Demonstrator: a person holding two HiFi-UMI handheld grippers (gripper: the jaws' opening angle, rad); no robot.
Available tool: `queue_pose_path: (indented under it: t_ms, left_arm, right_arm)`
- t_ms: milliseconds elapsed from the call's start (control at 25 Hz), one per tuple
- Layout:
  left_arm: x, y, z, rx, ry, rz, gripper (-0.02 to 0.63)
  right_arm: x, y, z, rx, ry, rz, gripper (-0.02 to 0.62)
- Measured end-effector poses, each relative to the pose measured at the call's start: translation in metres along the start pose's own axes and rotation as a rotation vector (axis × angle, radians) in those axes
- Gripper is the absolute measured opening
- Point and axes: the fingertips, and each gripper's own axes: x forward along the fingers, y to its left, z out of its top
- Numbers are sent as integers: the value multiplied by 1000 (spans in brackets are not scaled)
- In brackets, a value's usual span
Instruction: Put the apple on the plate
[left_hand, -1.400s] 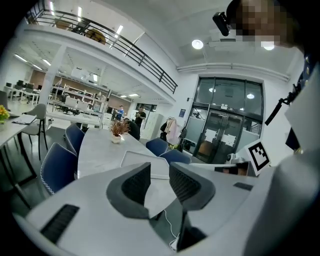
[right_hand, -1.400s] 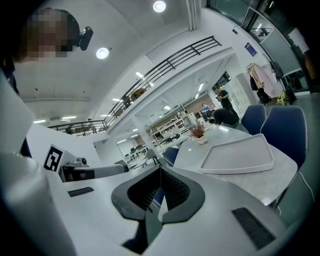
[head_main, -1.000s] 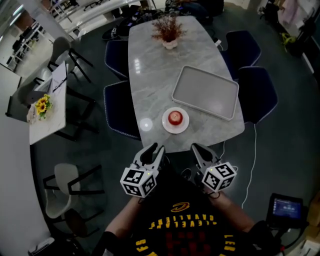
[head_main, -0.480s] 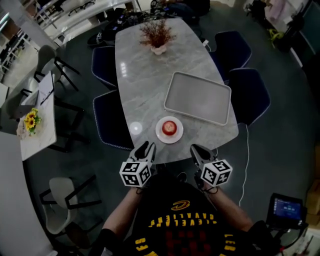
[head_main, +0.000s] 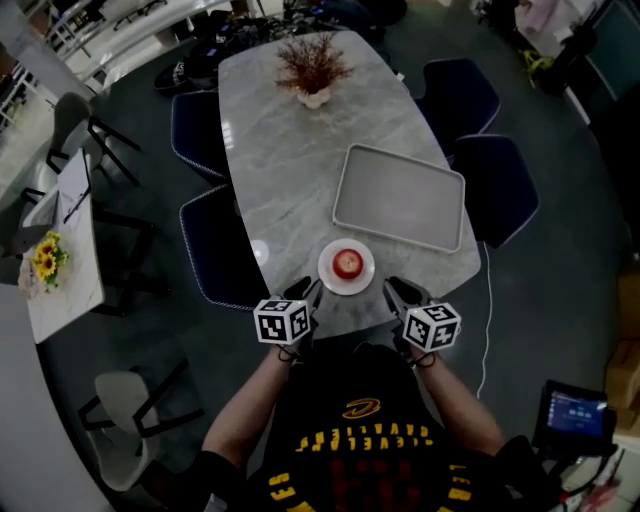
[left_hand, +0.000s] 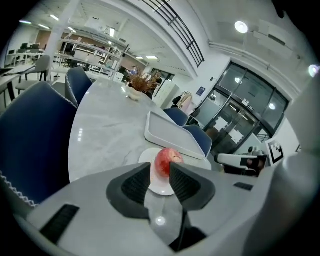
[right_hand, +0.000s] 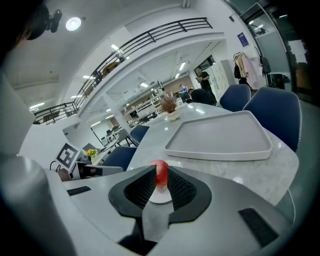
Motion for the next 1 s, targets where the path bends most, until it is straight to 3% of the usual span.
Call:
queue_pose_path:
  t_ms: [320, 520, 1000]
  left_arm:
    - [44, 26, -16, -74, 140, -36, 118]
    - [67, 38, -25, -76, 212, 9, 118]
    - [80, 38, -35, -88, 259, 66, 118]
  right_arm:
    - [44, -23, -35, 87, 100, -69, 54]
    - [69, -41, -54, 133, 171, -86, 54]
    - [88, -57, -74, 245, 253, -35, 52]
